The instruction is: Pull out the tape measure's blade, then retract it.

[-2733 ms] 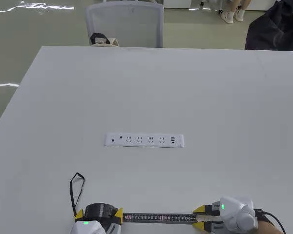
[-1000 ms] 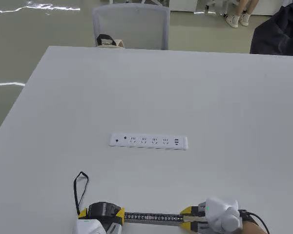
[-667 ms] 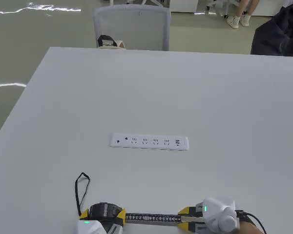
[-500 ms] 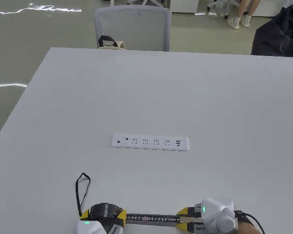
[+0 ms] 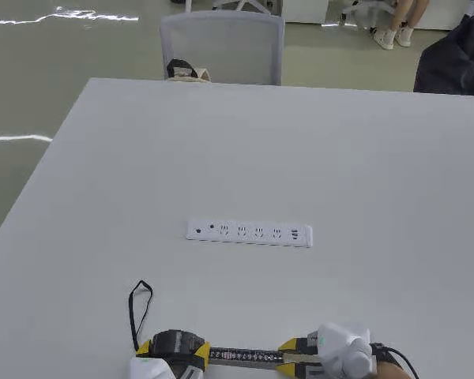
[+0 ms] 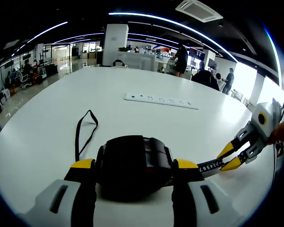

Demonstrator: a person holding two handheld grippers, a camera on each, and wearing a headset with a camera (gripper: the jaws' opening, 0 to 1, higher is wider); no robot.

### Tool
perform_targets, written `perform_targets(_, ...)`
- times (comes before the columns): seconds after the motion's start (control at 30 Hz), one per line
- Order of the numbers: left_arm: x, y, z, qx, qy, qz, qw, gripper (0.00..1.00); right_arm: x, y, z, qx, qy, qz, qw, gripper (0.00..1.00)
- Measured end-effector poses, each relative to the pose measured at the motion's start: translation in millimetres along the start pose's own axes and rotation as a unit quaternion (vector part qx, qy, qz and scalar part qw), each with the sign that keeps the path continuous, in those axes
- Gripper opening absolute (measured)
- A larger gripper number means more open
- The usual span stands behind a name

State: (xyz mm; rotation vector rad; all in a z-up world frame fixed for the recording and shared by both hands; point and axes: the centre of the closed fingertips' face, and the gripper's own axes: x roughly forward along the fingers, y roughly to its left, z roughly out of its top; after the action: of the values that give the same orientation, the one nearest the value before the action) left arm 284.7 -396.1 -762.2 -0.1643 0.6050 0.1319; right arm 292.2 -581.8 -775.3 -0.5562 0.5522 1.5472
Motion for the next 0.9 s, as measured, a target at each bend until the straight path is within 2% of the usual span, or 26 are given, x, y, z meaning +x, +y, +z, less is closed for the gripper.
perform_targets(0.63, -2.9, -2.6, 1.6, -0.009, 0.003, -0.018, 0.9998, 0.61, 20.3, 1.3, 14.2, -0.003, -0.009, 0.004, 0.9999, 0.13)
perform_targets(0.9, -3.4, -3.0, 2.3, -0.011, 0.003, -0.029, 0.9995, 0.61, 30.5, 3.0, 25.1, -0.006, -0.016, 0.009, 0.9998, 0.13)
